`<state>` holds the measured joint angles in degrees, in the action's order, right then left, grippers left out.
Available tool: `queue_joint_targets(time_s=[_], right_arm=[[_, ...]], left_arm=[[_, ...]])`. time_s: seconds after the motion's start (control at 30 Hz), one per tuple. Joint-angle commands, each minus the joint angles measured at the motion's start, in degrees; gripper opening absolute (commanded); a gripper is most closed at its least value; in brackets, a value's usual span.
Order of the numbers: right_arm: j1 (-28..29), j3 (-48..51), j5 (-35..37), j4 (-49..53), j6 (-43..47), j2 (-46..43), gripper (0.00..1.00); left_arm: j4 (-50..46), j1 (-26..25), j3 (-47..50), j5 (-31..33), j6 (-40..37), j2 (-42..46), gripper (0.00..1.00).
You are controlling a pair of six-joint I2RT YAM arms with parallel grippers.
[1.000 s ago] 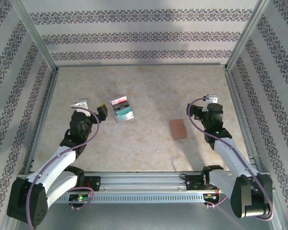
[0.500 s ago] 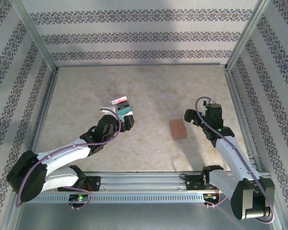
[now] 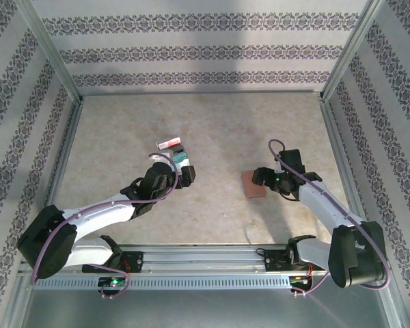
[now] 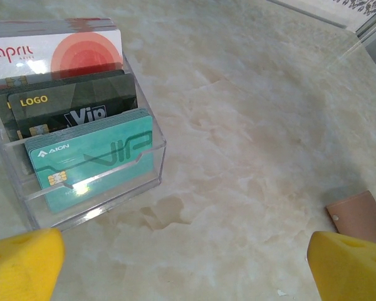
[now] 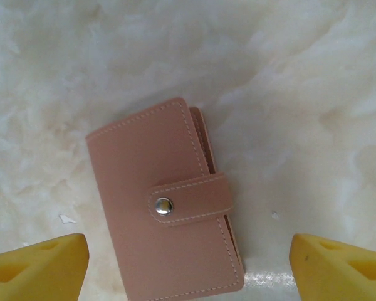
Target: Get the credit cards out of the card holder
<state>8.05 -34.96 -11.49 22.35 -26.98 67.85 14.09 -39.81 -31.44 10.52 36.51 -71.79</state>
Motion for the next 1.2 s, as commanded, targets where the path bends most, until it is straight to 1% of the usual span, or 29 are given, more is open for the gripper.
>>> queue_joint_targets(time_s=[0.0, 0.3, 0.57, 0.83, 0.93, 1.07, 1.17], right_arm=[[0.6, -2.2, 0.1, 2.0, -0.9, 1.9, 0.82], [2.2, -4.3, -0.8, 1.0, -0.9, 8.2, 0.79], [3.8, -6.9, -0.3, 0.9, -2.1, 13.8, 0.73], [5.6, -7.8, -1.4, 0.5, -3.2, 17.5, 0.73], [6.3, -7.6, -2.9, -0.1, -3.8, 18.2, 0.70], [7.2, -6.5, -4.4, -1.2, -4.8, 17.8, 0.63], [7.5, -5.3, -5.7, -2.3, -5.5, 17.0, 0.60]], left_arm=[[-0.1, -0.7, -1.9, -1.1, 0.6, -1.2, 0.99], [-0.3, -0.7, -2.1, -1.0, 1.1, -2.4, 0.99], [-0.7, -0.7, -2.3, -0.5, 0.6, -2.8, 0.99], [-1.1, -0.7, -3.2, -0.8, 0.5, -3.6, 0.99], [-1.6, -0.7, -3.6, -1.1, 0.6, -3.7, 0.99], [-2.4, -0.7, -4.4, -1.2, 0.6, -3.9, 0.99], [-2.8, -0.7, -4.7, -1.3, 0.6, -4.0, 0.99]])
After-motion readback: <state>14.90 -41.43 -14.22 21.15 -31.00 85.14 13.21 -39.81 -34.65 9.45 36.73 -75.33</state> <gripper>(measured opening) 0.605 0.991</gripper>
